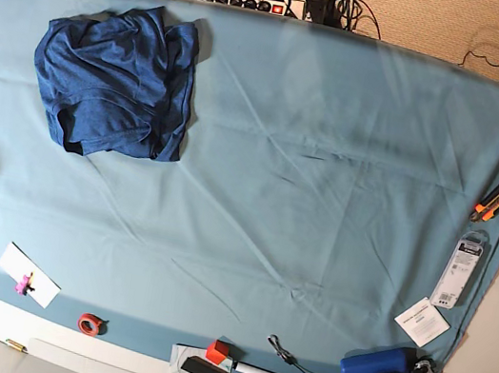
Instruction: Layout the t-shirt on the table in an organized manner, then fold the t-shirt properly
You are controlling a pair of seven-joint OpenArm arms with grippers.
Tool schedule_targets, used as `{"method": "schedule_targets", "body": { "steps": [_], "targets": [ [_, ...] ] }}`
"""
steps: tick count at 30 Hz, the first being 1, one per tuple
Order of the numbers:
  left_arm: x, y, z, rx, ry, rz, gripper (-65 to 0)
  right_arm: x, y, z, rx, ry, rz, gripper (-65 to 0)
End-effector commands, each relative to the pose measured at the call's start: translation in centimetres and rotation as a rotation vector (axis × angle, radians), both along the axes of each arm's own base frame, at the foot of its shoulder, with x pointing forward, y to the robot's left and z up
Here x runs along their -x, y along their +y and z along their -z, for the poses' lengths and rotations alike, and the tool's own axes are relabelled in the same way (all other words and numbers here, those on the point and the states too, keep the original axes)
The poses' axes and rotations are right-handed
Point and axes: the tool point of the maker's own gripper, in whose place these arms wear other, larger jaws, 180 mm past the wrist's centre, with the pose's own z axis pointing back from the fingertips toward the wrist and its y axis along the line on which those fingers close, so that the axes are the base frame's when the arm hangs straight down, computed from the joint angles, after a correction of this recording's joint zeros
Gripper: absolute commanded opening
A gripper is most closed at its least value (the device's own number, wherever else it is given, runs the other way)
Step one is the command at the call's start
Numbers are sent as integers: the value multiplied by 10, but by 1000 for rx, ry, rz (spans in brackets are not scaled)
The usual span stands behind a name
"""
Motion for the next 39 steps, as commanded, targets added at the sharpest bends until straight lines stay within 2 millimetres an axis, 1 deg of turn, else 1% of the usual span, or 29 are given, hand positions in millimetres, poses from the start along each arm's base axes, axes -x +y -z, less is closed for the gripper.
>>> {"method": "schedule_targets", "body": {
  "steps": [1,4,6,8,10,12,14,16,17,19,22,24,27,29,32,37,39],
  "targets": [
    [6,-1,8,-1,20,7,-650,9,-2,10,4,27,-14,-650],
    [16,-15,44,-24,80,45,-650,30,-11,57,17,120,-26,-650],
    [16,-22,67,-57,94,92,-650,46,-20,91,23,189,-5,-650],
    [12,-28,86,-103,83,147,-650,61,-29,123,28,253,52,-650],
    [5,-32,103,-159,50,212,-650,73,-40,154,49,317,145,-650],
    [0,-34,117,-216,9,303,-650,85,-46,181,67,378,221,-650],
    [-9,-35,130,-280,-40,390,-650,88,-46,203,77,406,299,-650],
    [-22,-26,146,-407,-65,451,-650,84,-43,219,78,411,362,-650],
    [-30,-19,154,-483,-80,480,-650,80,-42,225,83,408,381,-650],
    [-46,-7,167,-629,-101,546,-650,64,-40,236,120,375,384,-650],
    [-64,1,178,-771,-116,633,-650,36,-35,250,223,319,287,-650],
    [-73,-1,182,-812,-129,666,-650,21,-26,258,292,319,190,-650],
    [-77,-11,185,-827,-143,700,-650,5,-6,265,330,325,88,-650],
    [-76,-17,187,-844,-147,718,-650,0,7,268,326,326,54,-650],
    [-77,-25,189,-873,-151,725,-650,0,21,270,310,329,18,-650],
    [-88,-19,188,-966,-144,667,-650,-1,26,270,301,324,17,-650],
    [-92,-14,187,-1000,-142,651,-650,-8,27,269,301,306,16,-650]
  ]
}}
